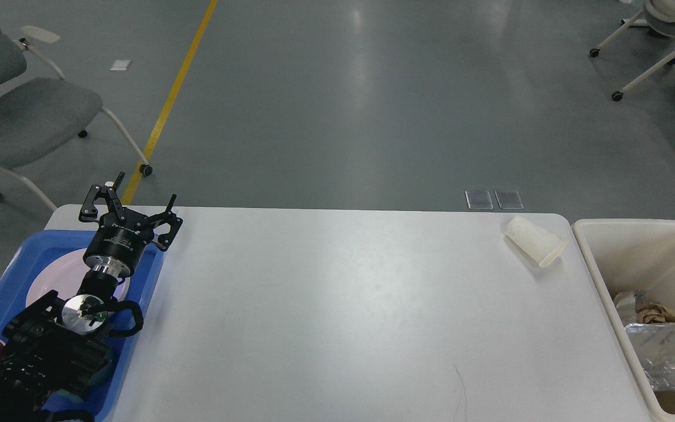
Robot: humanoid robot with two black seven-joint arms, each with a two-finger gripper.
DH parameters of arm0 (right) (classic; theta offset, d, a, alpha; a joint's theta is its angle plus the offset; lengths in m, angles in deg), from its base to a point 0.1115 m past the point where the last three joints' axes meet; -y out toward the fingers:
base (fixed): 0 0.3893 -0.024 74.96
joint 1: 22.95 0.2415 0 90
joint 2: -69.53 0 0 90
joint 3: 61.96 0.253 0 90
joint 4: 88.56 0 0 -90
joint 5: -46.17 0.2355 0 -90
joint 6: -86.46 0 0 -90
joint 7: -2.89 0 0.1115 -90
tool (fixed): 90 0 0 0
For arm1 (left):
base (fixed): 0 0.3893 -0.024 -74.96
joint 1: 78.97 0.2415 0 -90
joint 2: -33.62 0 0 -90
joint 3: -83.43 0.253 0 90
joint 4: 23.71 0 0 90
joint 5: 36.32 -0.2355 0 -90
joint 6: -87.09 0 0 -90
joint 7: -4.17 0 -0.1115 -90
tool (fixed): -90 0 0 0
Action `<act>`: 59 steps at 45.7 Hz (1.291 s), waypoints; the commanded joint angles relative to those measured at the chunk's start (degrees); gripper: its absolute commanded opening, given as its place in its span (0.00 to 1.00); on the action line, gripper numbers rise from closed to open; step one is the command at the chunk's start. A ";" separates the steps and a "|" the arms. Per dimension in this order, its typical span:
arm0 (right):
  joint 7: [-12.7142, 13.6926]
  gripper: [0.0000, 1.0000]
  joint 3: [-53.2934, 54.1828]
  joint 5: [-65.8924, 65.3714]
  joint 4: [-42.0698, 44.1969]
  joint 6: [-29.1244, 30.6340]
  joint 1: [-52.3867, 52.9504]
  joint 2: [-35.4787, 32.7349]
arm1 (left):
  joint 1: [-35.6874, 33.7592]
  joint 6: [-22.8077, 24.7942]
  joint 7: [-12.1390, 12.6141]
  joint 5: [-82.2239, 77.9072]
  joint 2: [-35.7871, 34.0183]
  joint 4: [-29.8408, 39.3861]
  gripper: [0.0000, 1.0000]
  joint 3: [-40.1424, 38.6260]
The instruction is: Tidy desktop
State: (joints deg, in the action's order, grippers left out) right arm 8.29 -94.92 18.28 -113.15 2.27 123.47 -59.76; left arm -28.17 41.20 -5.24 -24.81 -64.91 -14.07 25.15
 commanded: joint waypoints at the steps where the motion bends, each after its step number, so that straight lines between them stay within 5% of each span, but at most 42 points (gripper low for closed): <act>1: -0.12 0.34 0.00 6.87 3.50 -2.99 -6.93 2.89 | 0.00 0.01 0.00 0.00 0.01 -0.06 0.96 0.01; 6: -0.12 0.70 0.00 12.06 5.17 -4.05 -9.83 4.92 | 0.00 0.01 0.00 0.00 0.09 0.03 0.96 0.01; 24: -0.74 1.00 0.61 13.65 4.21 -4.31 -6.78 5.01 | 0.00 0.01 0.00 0.00 0.01 -0.06 0.96 0.01; 40: -0.21 1.00 -2.54 16.02 -19.60 -0.45 19.15 -3.69 | 0.00 0.01 0.00 0.00 0.01 0.03 0.96 0.01; 59: -0.12 1.00 -28.91 21.20 -24.62 16.86 49.04 4.47 | 0.00 0.01 0.00 0.00 0.01 0.03 0.96 0.09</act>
State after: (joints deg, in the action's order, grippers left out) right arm 8.15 -118.71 37.95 -136.71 14.45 166.46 -58.62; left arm -28.17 41.20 -5.24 -24.80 -64.90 -14.07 25.19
